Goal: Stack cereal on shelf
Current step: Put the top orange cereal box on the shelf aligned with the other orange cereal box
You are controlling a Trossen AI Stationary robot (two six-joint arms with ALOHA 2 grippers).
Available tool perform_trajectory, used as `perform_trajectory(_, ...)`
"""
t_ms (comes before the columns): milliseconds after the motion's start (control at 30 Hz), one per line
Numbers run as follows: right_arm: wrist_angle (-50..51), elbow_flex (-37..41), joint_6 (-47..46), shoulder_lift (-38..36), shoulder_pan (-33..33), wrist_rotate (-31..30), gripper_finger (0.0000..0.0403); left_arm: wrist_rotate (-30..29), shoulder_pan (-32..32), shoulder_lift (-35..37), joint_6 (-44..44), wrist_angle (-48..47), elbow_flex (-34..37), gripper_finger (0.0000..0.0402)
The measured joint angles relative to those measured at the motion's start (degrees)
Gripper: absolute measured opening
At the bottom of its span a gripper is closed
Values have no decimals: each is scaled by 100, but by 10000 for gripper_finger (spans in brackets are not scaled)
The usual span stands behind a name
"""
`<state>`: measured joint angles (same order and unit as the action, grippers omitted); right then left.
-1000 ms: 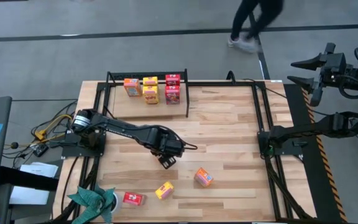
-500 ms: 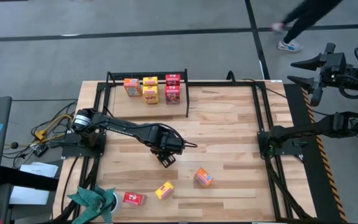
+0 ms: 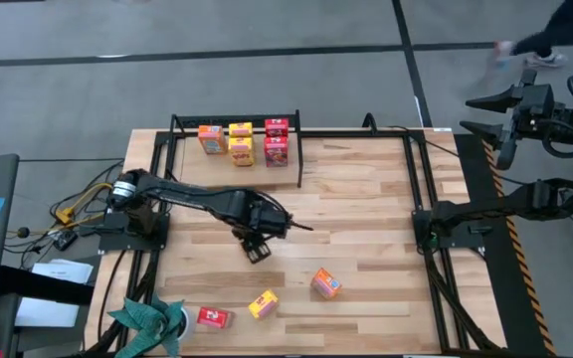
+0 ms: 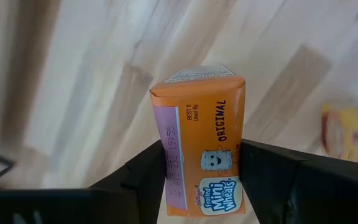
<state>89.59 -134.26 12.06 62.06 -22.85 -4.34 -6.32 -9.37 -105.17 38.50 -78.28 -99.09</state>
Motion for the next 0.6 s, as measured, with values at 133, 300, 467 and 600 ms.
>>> perform_trajectory(133,1,0,-1,0,0,0,232,-85,211,516,-240,-495,-5,171)
perform_trajectory(300,2,0,-1,0,-1,-2,232,-855,578,1184,-347,-981,6,171)
perform_trajectory(467,1,0,-1,0,0,-2,232,-1270,1037,1707,-987,-1150,39,171)
perform_trajectory(600,1,0,-1,0,-1,-2,232,-1455,1522,1992,-1544,-1181,121,171)
